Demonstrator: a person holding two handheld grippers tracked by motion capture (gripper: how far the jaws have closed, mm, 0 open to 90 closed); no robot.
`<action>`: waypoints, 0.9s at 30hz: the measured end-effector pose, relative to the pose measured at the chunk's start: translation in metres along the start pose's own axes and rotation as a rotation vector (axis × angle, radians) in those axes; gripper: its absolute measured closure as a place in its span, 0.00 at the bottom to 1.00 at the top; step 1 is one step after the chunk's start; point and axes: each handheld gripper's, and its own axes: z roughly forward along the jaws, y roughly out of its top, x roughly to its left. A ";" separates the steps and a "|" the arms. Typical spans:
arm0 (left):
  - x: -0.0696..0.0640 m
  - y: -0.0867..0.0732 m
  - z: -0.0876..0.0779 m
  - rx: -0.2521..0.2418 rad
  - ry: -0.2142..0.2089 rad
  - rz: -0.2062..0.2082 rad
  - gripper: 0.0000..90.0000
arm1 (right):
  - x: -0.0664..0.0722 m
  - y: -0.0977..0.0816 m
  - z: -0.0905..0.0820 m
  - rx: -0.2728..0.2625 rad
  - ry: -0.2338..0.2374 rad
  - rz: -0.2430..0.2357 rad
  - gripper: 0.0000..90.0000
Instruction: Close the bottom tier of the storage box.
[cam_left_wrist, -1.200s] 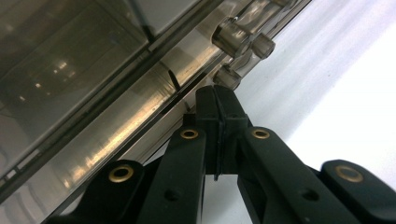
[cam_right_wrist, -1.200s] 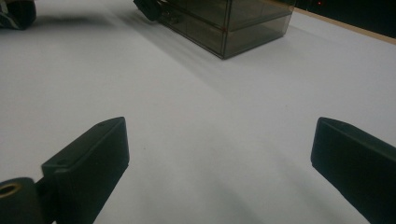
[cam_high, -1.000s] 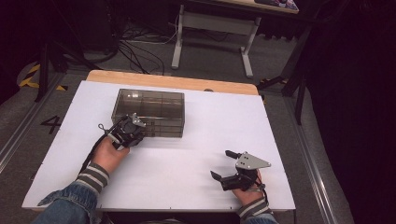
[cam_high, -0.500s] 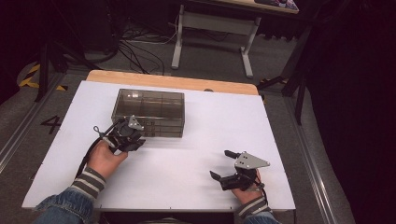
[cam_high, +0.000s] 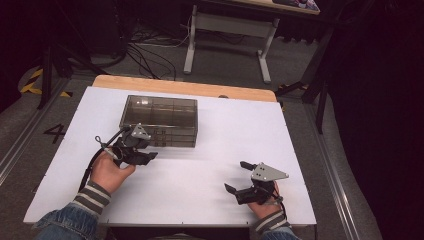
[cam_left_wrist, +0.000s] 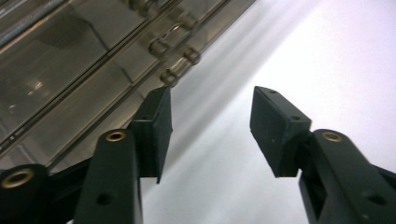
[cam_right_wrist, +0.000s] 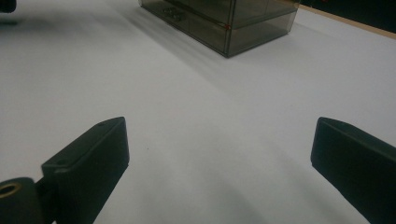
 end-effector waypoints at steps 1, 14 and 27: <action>-0.001 -0.001 -0.003 -0.008 -0.005 0.004 0.52 | 0.000 0.000 0.000 0.000 0.000 0.000 0.05; -0.007 -0.023 -0.033 -0.133 -0.012 0.002 0.25 | -0.001 0.000 -0.002 -0.008 0.007 0.013 0.05; -0.006 -0.055 -0.048 -0.266 -0.012 0.013 0.13 | -0.001 0.000 -0.003 -0.019 0.006 0.021 0.04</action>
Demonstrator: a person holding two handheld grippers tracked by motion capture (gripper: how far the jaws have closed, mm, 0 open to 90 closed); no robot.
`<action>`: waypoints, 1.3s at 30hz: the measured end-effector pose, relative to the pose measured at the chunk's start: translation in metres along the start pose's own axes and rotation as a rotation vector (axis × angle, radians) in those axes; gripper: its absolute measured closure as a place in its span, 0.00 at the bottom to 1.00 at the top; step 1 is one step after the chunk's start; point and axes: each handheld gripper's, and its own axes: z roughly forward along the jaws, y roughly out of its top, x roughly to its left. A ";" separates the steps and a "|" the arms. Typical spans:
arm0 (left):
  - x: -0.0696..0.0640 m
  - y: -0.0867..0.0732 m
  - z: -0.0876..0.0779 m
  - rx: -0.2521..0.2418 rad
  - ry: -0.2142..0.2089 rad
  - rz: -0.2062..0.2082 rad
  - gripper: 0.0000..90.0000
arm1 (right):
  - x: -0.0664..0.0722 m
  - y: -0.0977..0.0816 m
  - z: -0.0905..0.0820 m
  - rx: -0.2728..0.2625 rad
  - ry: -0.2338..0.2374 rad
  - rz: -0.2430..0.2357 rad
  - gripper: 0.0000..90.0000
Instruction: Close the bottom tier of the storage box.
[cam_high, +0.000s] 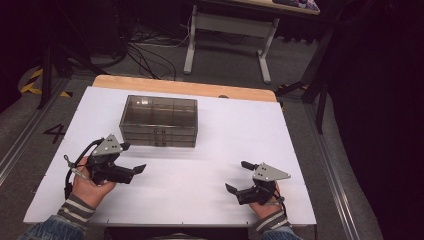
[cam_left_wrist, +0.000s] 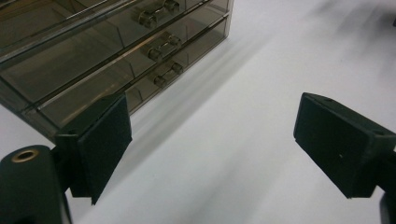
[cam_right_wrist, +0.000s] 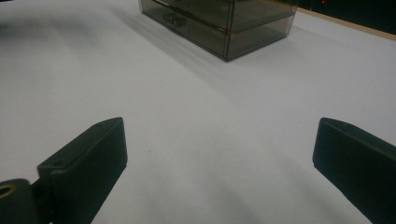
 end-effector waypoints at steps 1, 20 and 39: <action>0.000 -0.003 -0.001 -0.012 0.014 0.004 0.12 | 0.000 0.000 0.000 -0.001 -0.001 0.001 0.04; 0.017 -0.048 -0.006 -0.089 -0.026 -0.100 0.03 | 0.000 0.000 0.000 0.000 -0.001 -0.002 0.04; 0.024 -0.068 -0.003 -0.055 -0.007 -0.094 0.01 | 0.000 0.000 0.000 -0.003 -0.003 -0.004 0.03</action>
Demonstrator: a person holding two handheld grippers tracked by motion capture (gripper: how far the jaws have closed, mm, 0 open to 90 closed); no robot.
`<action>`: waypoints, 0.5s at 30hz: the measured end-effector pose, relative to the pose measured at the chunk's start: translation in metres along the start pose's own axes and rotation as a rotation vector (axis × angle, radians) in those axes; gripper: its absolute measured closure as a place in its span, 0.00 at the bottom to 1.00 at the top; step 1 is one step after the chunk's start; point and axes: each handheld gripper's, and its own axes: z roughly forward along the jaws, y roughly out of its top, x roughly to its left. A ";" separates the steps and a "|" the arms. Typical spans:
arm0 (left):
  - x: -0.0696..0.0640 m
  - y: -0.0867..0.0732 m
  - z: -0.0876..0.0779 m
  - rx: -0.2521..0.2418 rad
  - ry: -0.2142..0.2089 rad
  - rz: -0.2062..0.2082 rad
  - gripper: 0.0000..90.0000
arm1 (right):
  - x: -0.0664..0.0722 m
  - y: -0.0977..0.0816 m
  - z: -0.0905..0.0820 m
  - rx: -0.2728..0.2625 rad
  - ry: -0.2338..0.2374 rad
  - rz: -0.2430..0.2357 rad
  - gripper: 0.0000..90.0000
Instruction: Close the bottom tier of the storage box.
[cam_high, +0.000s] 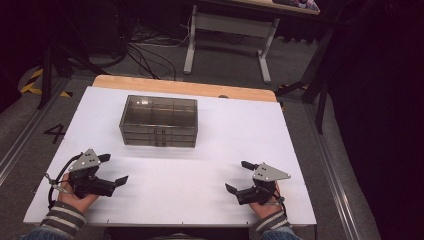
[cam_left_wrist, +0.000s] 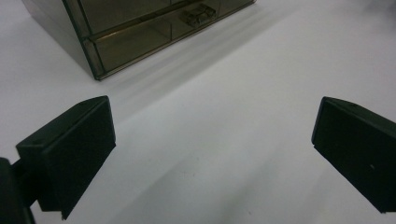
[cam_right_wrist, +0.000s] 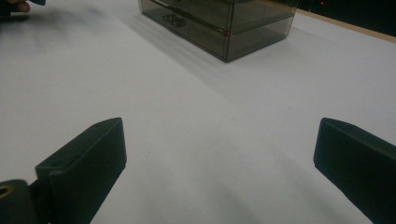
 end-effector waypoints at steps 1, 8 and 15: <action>0.000 0.000 0.001 -0.011 0.000 0.000 0.01 | 0.000 0.000 0.000 0.000 0.000 -0.001 0.04; 0.001 0.001 0.002 -0.005 0.009 -0.007 0.01 | 0.000 0.000 0.000 -0.001 -0.001 0.002 0.03; 0.000 0.002 0.003 0.001 0.003 -0.019 0.00 | -0.001 0.000 0.000 -0.002 -0.004 -0.001 0.03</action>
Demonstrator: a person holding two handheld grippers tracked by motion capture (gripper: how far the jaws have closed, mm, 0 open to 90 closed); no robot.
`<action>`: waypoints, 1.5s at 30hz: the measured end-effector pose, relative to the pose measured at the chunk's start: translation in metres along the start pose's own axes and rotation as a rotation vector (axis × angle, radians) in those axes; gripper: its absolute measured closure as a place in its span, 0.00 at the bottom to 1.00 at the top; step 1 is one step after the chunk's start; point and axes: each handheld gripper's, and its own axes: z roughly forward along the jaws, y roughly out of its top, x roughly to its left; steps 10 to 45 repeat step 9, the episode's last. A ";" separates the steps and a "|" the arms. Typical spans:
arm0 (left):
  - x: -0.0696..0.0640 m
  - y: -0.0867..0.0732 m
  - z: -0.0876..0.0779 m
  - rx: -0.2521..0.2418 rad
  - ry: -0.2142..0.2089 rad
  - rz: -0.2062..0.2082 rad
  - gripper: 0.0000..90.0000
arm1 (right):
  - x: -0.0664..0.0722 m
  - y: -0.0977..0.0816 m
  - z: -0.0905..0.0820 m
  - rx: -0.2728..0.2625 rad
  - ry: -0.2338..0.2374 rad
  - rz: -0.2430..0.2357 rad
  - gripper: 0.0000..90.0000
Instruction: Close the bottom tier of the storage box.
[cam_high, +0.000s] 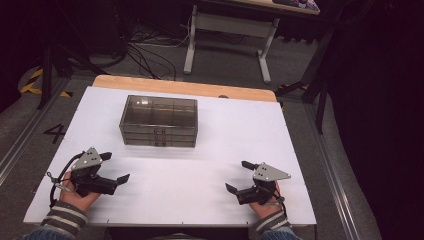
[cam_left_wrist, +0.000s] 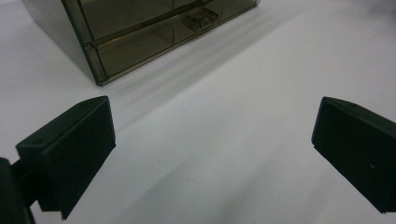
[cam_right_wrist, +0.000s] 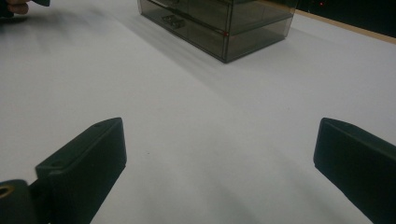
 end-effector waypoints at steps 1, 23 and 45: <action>0.001 0.000 -0.001 0.003 0.007 0.009 0.00 | 0.000 0.000 0.000 0.000 0.000 0.000 0.03; -0.001 0.000 -0.002 0.009 0.022 0.027 0.00 | 0.000 0.000 0.001 0.002 -0.002 -0.001 0.03; -0.001 0.000 -0.002 0.009 0.022 0.027 0.00 | 0.000 0.000 0.001 0.002 -0.002 -0.001 0.03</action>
